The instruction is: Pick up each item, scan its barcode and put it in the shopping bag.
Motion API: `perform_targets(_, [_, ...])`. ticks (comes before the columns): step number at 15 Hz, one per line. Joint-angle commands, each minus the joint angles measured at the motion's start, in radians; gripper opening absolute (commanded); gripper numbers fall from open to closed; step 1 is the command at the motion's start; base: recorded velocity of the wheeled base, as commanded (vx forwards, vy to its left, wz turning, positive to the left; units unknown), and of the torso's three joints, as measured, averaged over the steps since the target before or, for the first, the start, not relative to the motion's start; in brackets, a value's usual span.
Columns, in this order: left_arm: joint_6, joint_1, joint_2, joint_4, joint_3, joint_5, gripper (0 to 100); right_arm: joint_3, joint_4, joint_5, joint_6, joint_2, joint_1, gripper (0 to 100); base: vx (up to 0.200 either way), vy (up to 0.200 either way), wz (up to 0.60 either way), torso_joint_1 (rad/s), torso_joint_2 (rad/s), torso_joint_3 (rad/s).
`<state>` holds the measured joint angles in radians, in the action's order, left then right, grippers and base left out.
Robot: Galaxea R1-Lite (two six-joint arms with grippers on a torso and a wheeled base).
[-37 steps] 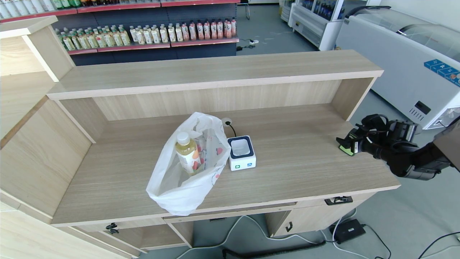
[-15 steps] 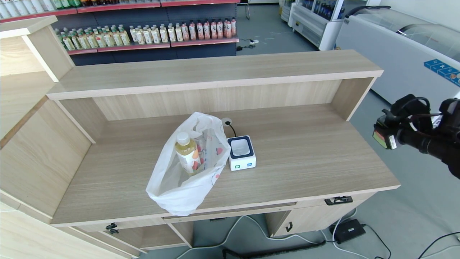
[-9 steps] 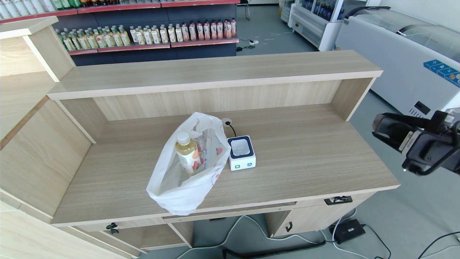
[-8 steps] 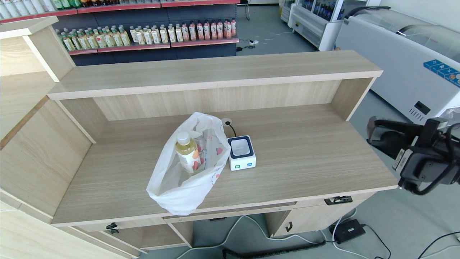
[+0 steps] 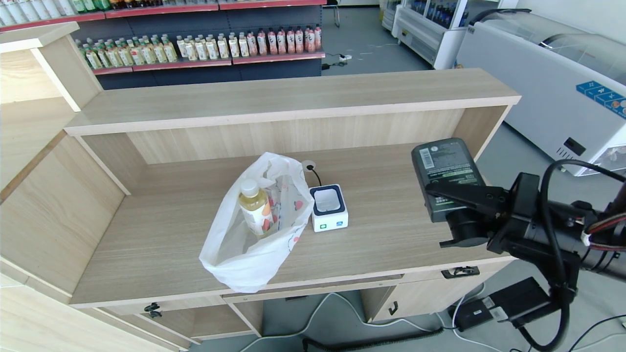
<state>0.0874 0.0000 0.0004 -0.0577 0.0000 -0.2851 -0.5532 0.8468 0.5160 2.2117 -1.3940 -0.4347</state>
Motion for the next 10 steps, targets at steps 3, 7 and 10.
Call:
perform_targets(3, [0.000,0.000,0.000,-0.001,0.000,0.000,100,0.009,0.179,0.033,0.077,-0.031,-0.164,0,0.000,0.000,0.00,0.000,0.00,0.000])
perform_targets(7, [0.000,0.000,0.000,-0.001,0.000,0.000,100,0.018,0.184,0.203,0.143,-0.065,-0.202,0,0.000,0.000,0.00,0.000,0.00,0.000])
perform_targets(10, [0.000,0.000,0.000,-0.001,0.000,0.000,100,0.044,0.187,0.335,0.175,-0.029,-0.219,0,0.000,0.000,0.00,0.000,0.00,0.000])
